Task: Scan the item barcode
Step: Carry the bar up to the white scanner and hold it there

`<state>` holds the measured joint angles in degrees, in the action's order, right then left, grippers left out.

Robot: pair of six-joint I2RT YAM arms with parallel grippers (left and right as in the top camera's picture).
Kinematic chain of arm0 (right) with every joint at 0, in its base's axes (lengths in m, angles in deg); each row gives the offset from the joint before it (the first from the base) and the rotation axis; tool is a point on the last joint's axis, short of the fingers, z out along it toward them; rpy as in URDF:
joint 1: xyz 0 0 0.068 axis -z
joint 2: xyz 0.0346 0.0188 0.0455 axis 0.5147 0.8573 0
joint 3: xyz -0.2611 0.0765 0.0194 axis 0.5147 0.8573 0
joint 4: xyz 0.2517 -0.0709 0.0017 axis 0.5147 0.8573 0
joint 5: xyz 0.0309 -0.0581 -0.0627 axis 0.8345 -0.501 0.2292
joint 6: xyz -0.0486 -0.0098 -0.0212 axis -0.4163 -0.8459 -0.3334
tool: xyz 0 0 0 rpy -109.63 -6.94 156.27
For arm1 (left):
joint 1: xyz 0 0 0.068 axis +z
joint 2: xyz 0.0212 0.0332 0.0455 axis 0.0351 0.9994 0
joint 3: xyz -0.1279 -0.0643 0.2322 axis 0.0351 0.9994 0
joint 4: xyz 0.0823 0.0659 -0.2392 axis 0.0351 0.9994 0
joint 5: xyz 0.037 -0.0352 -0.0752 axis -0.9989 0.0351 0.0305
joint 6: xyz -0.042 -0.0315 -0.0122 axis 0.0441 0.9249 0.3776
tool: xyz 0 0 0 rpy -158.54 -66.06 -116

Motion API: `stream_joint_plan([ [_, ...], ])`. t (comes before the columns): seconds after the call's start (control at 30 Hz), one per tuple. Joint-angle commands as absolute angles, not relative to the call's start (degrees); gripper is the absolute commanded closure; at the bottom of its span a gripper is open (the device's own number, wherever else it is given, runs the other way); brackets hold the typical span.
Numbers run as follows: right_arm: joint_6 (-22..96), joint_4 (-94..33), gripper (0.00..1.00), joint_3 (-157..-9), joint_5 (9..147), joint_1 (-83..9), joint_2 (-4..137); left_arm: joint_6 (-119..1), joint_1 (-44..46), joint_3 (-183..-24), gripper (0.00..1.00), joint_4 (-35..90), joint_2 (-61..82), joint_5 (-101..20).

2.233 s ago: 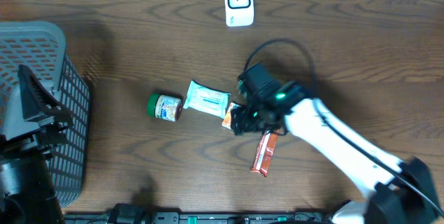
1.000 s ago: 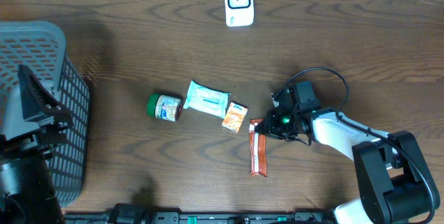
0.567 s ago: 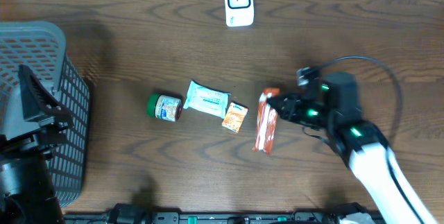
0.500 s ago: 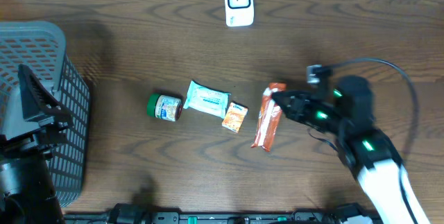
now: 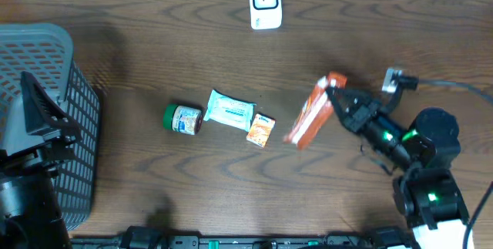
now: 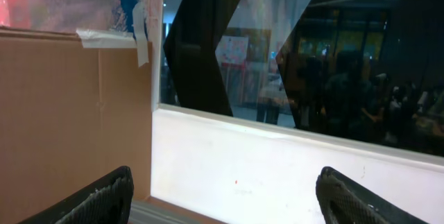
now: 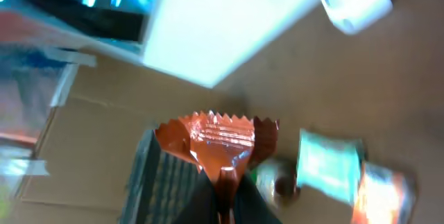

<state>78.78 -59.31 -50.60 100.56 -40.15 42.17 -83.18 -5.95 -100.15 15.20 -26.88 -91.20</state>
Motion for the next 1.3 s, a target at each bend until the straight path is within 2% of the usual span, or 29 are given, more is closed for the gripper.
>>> stream_joint_plan([
  [0.0,68.0,-68.1,0.98,-50.8,97.2,-40.4,47.2,-82.7,-5.7,-100.0,0.15,14.9,-26.8,-90.8],
  [0.17,60.0,-91.6,0.98,-50.9,96.0,-40.5,60.3,-82.7,-5.7,-100.0,0.16,15.7,-26.8,-90.8],
  [0.23,58.3,-97.1,0.99,-52.2,92.0,-40.7,66.7,-82.7,-5.7,-100.0,0.16,15.7,-26.8,-90.8],
  [0.37,50.5,-100.2,0.98,-59.1,82.5,-42.3,79.3,-82.7,-5.7,-100.0,0.16,15.8,-26.8,-90.8],
  [0.53,36.2,-100.6,0.99,-74.8,74.1,-46.2,94.0,-82.7,-5.7,-100.0,0.15,15.7,-26.8,-90.8],
  [0.73,12.3,-102.5,0.98,-95.8,58.3,-50.7,111.8,-82.7,-5.7,-100.0,0.16,15.7,-26.8,-90.8],
  [0.87,-0.1,-103.5,0.98,-106.9,55.2,-52.3,123.4,-82.7,-5.7,-100.0,0.16,15.7,-26.8,-90.8],
  [1.03,-0.8,-103.7,0.98,-116.3,55.2,-53.4,133.5,-82.7,-5.7,-100.0,0.15,15.7,-26.8,-90.7],
  [1.27,5.8,-97.6,0.98,-117.3,55.5,-55.6,137.6,-82.7,-5.7,-100.0,0.16,15.7,-26.8,-90.8],
])
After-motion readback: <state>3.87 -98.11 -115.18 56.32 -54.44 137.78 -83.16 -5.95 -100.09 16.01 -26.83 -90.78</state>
